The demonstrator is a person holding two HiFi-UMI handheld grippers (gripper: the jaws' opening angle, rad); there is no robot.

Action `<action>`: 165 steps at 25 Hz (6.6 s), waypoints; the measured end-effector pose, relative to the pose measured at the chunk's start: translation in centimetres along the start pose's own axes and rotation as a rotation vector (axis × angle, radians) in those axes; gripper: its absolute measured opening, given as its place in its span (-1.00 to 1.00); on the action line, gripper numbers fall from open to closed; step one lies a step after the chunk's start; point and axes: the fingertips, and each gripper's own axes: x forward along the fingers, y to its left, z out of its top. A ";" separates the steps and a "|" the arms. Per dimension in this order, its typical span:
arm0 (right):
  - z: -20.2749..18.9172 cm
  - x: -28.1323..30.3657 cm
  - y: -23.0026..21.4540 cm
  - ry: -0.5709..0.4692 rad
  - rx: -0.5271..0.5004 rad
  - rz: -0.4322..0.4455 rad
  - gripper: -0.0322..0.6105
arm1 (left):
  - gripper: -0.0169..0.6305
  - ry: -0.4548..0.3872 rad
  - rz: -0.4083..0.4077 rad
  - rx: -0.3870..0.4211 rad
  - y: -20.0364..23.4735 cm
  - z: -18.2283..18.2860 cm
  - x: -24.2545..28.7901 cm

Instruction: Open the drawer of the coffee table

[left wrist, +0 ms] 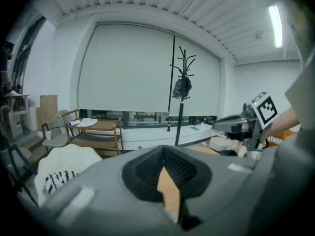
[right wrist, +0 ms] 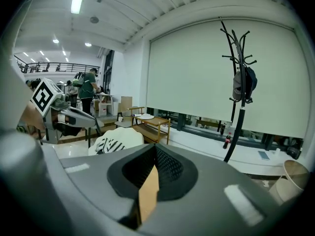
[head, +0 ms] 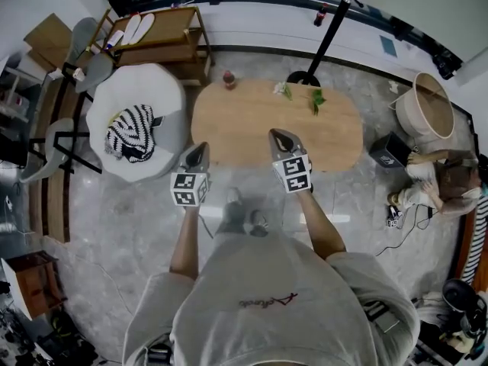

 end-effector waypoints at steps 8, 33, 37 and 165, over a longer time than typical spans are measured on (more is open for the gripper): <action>1.1 7.5 1.1 0.068 -0.008 -0.023 -0.89 | -0.95 0.025 -0.057 -0.052 7.0 -1.0 4.2; -2.1 16.9 4.3 0.249 -0.005 -0.014 -0.89 | -0.95 0.149 -0.107 -0.197 15.7 -9.6 8.1; -4.5 15.6 4.7 0.275 0.017 -0.014 -0.89 | -0.95 0.167 -0.103 -0.212 14.6 -11.6 7.4; -66.6 13.8 10.1 -0.192 0.530 0.555 -0.61 | -0.42 -0.136 -0.549 -0.414 2.0 -64.4 17.9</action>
